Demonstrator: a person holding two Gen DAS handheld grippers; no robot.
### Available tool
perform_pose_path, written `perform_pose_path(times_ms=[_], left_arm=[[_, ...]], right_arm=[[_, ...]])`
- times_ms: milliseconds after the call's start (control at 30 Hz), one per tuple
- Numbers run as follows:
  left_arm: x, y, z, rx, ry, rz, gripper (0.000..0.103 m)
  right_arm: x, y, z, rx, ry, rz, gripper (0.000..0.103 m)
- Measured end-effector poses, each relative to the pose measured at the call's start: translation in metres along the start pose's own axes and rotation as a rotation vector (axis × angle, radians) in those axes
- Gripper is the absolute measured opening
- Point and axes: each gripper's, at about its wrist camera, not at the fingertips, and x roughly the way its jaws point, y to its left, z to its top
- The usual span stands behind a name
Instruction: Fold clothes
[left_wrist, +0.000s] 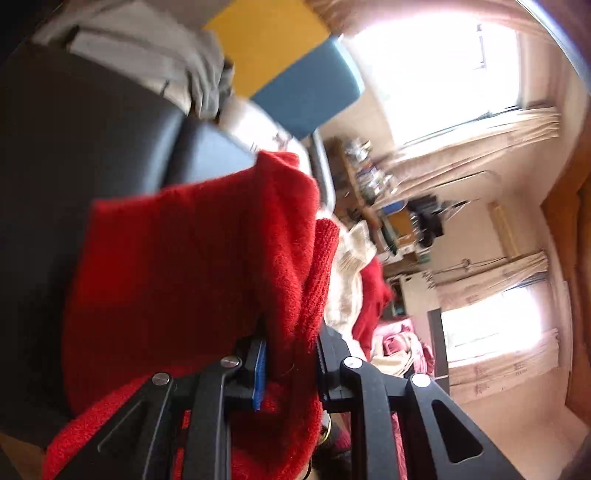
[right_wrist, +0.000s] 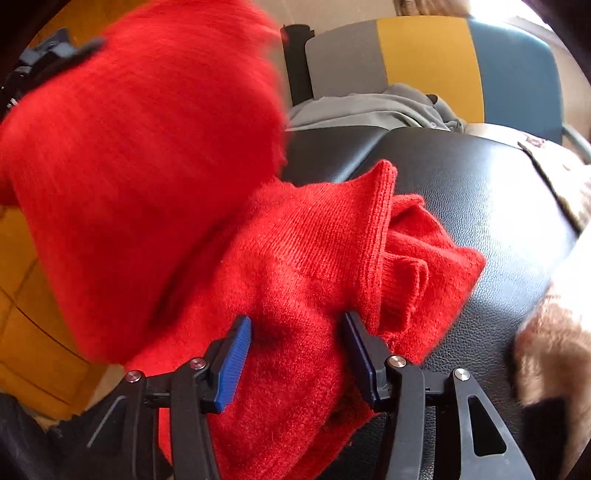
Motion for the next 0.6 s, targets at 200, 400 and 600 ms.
perform_pose_path(times_ms=[200, 400, 600], left_arm=[[0.056, 0.016, -0.01, -0.071, 0.047, 0.111, 0.02], [0.051, 0.008, -0.02, -0.088, 0.056, 0.158, 0.022], [0.036, -0.014, -0.023, -0.047, 0.134, 0.116, 0.025]], right_arm=[[-0.001, -0.013, -0.004, 0.07, -0.061, 0.073, 0.053], [-0.007, -0.016, -0.004, 0.069, -0.085, 0.104, 0.053], [-0.052, -0.023, -0.014, 0.089, -0.102, 0.067, 0.07]])
